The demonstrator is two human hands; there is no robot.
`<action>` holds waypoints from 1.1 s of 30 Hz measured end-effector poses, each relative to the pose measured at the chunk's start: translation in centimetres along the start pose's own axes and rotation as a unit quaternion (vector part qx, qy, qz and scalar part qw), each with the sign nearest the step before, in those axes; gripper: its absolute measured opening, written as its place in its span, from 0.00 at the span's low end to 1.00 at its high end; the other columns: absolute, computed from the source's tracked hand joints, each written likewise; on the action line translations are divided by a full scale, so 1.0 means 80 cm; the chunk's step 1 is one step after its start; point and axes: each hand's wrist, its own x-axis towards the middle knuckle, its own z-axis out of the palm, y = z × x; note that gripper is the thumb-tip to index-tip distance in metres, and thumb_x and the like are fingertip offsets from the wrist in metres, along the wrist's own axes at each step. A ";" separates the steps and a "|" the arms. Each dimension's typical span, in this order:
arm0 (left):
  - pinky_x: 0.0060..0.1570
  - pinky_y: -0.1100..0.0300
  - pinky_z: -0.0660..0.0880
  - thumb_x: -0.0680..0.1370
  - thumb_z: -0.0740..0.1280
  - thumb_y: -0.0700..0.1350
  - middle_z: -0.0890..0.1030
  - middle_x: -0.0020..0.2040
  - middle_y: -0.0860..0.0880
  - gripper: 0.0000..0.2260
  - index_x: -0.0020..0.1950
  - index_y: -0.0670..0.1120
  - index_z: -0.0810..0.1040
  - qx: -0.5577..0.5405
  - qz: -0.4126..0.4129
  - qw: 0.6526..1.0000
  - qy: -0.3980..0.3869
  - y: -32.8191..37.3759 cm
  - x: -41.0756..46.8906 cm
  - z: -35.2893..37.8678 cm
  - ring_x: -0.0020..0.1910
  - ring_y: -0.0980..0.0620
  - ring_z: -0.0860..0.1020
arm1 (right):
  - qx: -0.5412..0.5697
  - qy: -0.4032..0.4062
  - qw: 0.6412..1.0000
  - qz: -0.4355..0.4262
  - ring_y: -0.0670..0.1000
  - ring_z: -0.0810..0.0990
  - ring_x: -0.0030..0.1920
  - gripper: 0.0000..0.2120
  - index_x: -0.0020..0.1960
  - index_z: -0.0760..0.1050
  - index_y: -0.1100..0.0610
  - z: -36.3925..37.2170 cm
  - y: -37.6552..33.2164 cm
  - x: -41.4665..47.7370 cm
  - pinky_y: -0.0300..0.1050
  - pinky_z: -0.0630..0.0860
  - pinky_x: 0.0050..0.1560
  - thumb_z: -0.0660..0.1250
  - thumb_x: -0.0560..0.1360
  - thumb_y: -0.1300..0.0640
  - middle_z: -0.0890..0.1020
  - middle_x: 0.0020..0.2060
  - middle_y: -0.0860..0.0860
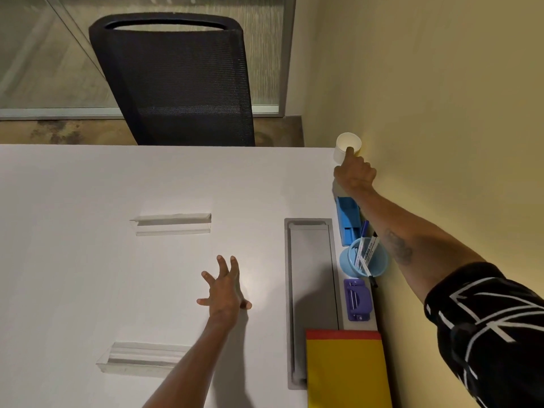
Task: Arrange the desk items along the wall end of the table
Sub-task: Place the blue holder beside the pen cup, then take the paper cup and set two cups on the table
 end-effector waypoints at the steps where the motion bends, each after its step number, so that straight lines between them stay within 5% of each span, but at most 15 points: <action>1: 0.57 0.24 0.69 0.66 0.81 0.48 0.40 0.80 0.52 0.56 0.80 0.56 0.45 -0.005 0.003 1.000 -0.001 0.000 0.001 0.000 0.77 0.31 0.45 | -0.002 0.004 1.000 0.000 0.63 0.79 0.56 0.26 0.75 0.59 0.57 0.002 0.001 0.005 0.52 0.72 0.57 0.59 0.78 0.58 0.79 0.57 0.62; 9: 0.62 0.29 0.70 0.70 0.78 0.42 0.40 0.81 0.51 0.51 0.81 0.54 0.46 -0.023 0.011 1.000 -0.001 0.000 -0.001 -0.002 0.77 0.31 0.43 | -0.011 0.022 1.000 0.003 0.64 0.79 0.58 0.24 0.75 0.62 0.57 0.015 0.008 0.041 0.52 0.72 0.58 0.59 0.79 0.59 0.78 0.59 0.63; 22: 0.52 0.24 0.72 0.62 0.81 0.58 0.40 0.80 0.49 0.60 0.80 0.56 0.42 0.064 -0.002 0.998 0.004 -0.007 0.019 0.017 0.75 0.28 0.49 | 0.022 0.044 0.999 0.022 0.64 0.79 0.57 0.17 0.64 0.75 0.61 0.028 0.006 0.054 0.52 0.73 0.56 0.56 0.79 0.63 0.80 0.57 0.63; 33: 0.52 0.22 0.70 0.63 0.81 0.56 0.41 0.80 0.51 0.58 0.80 0.56 0.43 0.043 -0.002 0.999 0.006 -0.006 0.015 0.016 0.75 0.29 0.49 | 0.022 0.058 0.997 -0.034 0.63 0.81 0.55 0.15 0.62 0.76 0.60 0.013 -0.022 -0.001 0.50 0.74 0.54 0.59 0.79 0.58 0.82 0.55 0.62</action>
